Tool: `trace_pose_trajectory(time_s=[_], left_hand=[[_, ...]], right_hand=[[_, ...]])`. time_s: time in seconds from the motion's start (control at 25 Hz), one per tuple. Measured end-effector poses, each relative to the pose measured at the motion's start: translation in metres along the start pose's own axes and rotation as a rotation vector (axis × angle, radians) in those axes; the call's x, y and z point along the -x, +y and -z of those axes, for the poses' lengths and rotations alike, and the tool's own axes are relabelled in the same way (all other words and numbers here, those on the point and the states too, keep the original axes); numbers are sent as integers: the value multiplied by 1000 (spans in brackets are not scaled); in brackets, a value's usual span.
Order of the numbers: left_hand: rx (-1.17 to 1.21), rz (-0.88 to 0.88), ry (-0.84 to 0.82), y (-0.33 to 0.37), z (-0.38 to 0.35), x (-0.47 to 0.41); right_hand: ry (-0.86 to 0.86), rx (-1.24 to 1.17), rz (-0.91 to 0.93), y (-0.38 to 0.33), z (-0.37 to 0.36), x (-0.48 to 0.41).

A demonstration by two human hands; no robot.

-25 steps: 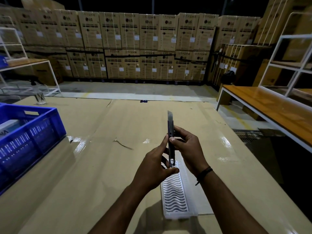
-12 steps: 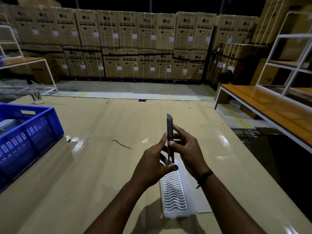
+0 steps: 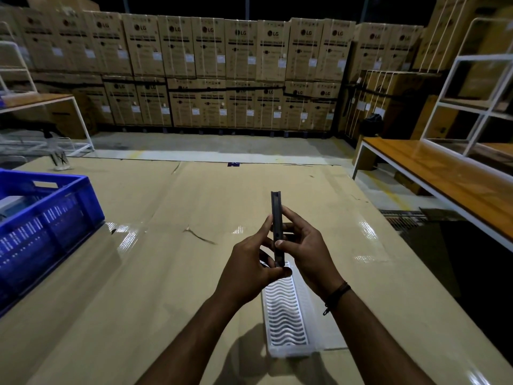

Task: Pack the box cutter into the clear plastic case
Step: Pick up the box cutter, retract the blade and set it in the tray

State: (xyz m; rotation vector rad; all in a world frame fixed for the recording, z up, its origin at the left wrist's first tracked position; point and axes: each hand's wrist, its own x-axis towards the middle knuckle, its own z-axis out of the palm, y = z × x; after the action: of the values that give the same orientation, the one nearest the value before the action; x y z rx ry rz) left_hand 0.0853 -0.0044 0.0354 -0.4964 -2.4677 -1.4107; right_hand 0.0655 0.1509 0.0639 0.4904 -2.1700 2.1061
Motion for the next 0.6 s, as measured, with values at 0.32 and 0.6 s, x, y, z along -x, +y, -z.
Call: trace_pose_trajectory(time_s=[0.32, 0.6], left_hand=[[34, 25, 56, -3, 0, -1], [194, 106, -13, -3, -4, 4]], right_hand=[[18, -46, -78, 9, 1, 10], [96, 17, -97, 9, 3, 15]])
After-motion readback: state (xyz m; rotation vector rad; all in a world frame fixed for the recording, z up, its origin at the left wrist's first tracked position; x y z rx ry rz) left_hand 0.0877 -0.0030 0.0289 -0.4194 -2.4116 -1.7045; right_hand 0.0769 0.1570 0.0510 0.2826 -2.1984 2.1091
